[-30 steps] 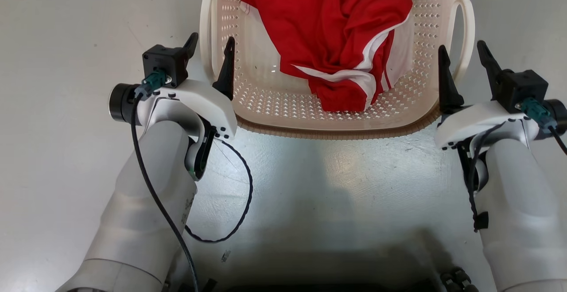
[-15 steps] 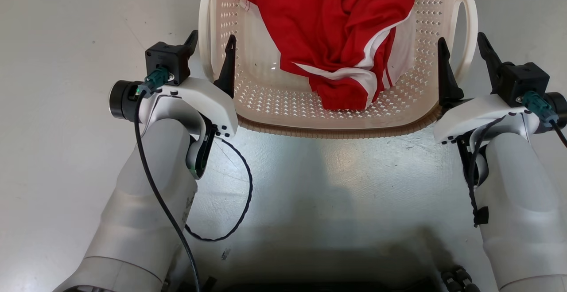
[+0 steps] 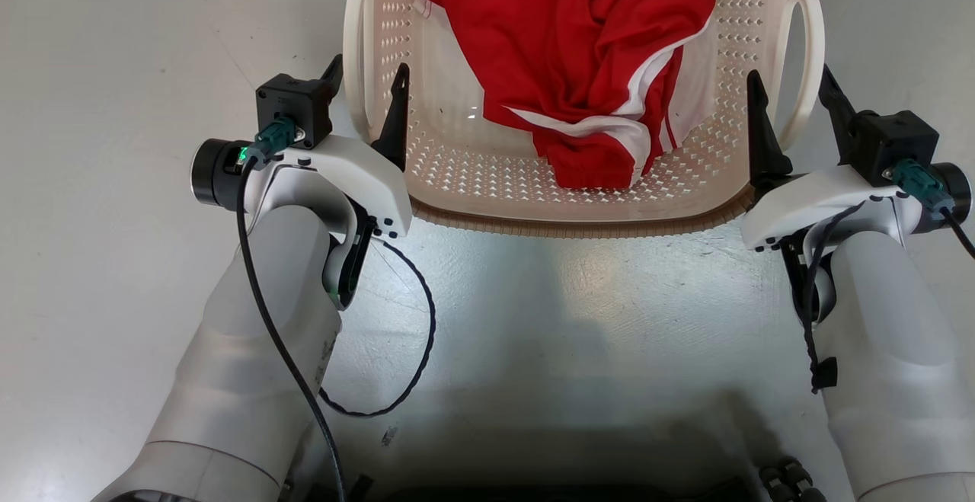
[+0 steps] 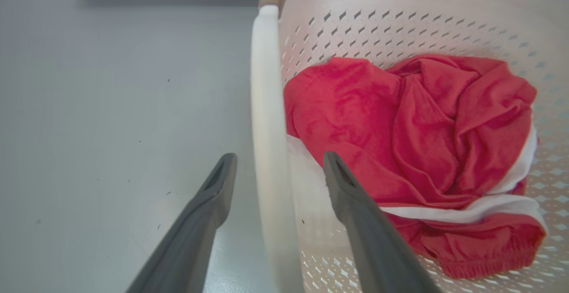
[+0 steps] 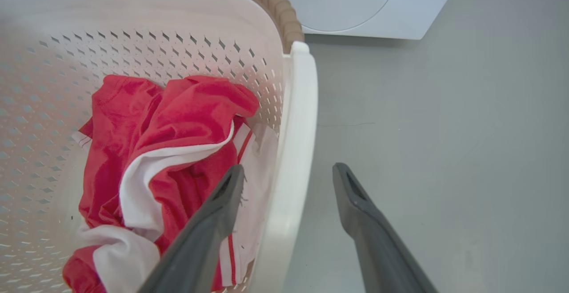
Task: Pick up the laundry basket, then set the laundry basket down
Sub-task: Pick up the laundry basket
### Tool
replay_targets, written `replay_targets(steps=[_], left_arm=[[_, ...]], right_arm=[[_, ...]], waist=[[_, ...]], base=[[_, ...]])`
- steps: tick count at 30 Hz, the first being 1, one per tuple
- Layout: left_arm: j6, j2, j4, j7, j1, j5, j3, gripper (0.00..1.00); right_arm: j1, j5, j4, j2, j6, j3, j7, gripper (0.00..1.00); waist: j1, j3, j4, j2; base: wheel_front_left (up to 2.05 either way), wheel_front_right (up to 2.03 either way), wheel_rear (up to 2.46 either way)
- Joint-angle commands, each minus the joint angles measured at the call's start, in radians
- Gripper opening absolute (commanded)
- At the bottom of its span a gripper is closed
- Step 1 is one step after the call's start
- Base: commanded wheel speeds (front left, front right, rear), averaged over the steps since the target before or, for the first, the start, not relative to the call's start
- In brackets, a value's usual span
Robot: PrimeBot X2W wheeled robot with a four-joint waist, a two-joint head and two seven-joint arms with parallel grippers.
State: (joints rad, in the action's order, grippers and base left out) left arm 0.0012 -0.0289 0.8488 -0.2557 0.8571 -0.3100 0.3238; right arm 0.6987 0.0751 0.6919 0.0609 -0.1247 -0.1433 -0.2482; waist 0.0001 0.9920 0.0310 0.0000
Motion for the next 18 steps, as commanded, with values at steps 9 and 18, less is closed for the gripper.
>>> replay_targets(steps=[9,18], left_arm=[[0.012,-0.021,0.012,-0.006,-0.003,0.021,0.006,0.00],[0.023,-0.021,0.014,-0.006,-0.006,0.021,0.015,0.00]], right_arm=[[-0.026,-0.034,0.034,-0.011,-0.006,0.059,-0.014,0.00],[-0.021,-0.057,0.073,-0.011,-0.006,0.095,-0.014,0.00]], waist=[[0.0000,-0.001,-0.001,0.0000],[0.0000,-0.005,-0.002,0.0000]], base=[[0.00,0.00,0.00],[0.00,0.00,0.00]])
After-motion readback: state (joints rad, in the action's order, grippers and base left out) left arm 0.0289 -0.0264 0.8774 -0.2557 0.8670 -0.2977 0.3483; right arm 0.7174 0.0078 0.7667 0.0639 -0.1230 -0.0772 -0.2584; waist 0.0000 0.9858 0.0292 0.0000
